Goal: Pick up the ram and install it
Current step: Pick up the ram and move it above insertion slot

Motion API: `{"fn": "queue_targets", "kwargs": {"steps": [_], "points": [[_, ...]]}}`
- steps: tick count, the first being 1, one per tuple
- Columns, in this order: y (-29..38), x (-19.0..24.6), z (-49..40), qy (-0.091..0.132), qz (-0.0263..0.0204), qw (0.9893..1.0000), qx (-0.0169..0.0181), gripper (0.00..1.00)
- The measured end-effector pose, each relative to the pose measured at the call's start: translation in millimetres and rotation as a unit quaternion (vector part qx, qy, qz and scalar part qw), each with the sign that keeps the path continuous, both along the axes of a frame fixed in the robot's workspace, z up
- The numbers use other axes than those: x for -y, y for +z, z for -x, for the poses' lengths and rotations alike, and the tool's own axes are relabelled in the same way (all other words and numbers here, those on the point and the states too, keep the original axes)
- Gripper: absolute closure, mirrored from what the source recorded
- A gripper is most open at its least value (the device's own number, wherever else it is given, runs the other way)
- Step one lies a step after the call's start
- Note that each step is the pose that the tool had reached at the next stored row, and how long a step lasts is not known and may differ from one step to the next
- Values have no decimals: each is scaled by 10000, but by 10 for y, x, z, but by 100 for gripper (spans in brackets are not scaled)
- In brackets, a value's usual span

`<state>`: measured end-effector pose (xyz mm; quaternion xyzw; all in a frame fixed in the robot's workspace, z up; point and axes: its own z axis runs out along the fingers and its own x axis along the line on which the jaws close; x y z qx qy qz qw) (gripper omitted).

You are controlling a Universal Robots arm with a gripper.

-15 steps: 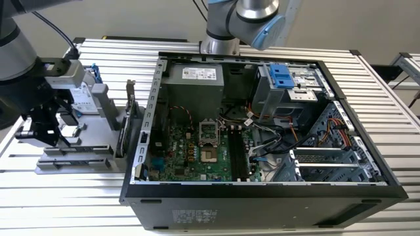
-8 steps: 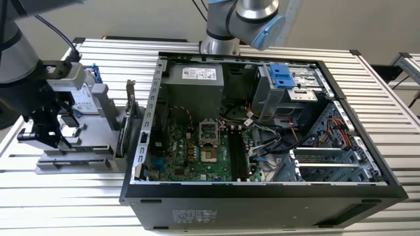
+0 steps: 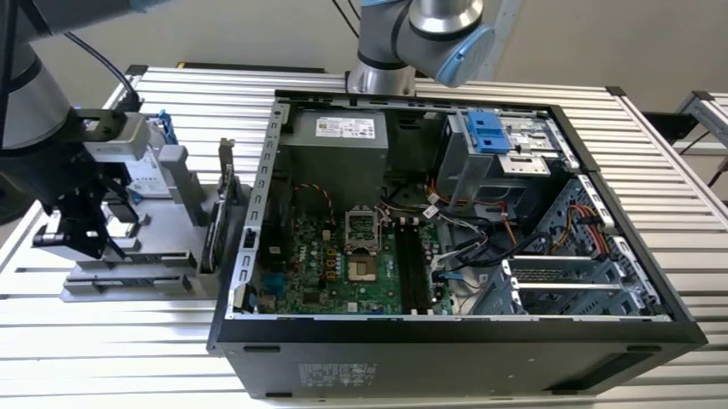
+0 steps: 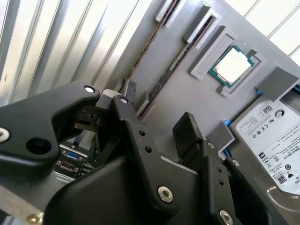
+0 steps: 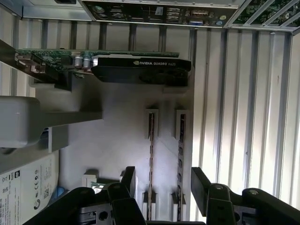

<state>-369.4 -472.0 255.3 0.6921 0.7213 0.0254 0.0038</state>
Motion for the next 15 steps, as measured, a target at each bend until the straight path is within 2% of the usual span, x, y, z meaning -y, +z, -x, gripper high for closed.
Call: {"fn": "queue_targets", "kwargs": {"steps": [15], "points": [[-24, -1, 1, 0, 4, 10000, 1, 0]]}}
